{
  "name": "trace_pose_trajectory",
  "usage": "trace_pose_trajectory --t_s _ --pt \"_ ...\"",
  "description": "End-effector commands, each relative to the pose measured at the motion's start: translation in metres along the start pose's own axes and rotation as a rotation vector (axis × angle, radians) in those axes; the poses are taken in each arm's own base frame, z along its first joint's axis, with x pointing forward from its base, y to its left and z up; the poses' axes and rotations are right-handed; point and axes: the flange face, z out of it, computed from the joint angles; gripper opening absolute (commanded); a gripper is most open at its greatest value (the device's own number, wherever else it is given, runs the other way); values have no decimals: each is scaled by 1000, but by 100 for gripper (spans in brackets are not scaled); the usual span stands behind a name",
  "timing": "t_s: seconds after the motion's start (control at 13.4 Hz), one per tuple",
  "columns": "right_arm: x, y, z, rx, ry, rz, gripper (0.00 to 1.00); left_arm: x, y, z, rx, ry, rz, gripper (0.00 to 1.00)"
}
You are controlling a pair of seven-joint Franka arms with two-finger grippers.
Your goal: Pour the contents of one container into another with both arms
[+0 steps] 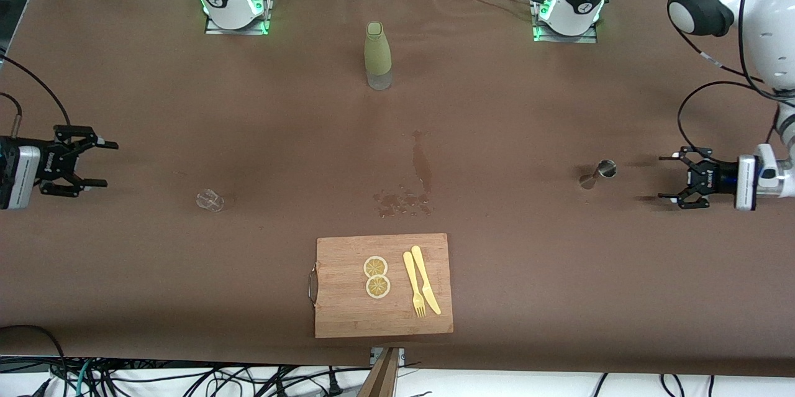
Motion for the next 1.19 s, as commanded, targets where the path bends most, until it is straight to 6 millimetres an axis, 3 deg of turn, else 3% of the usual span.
trace_pose_trajectory --t_s 0.0,0.3,0.45,0.6,0.75,0.97,1.12 --pt "19 -41 -23 -67 -108 116 100 61 13 -17 26 -146 -234 100" --pt "60 -126 -53 -234 -275 333 100 148 42 -24 112 -286 -544 100" --pt "76 -153 -53 -302 -322 467 100 188 61 -20 156 -337 -639 100" --pt "84 -178 -51 -404 -344 595 100 237 80 -24 296 -419 -603 100" --pt "81 -193 -51 -498 -292 760 100 278 91 -21 429 -520 -509 100" --pt "75 -205 -42 -582 -197 836 100 329 109 -30 607 -550 -373 100" --pt "69 -210 -46 -604 -160 928 100 361 136 -28 688 -611 -376 100"
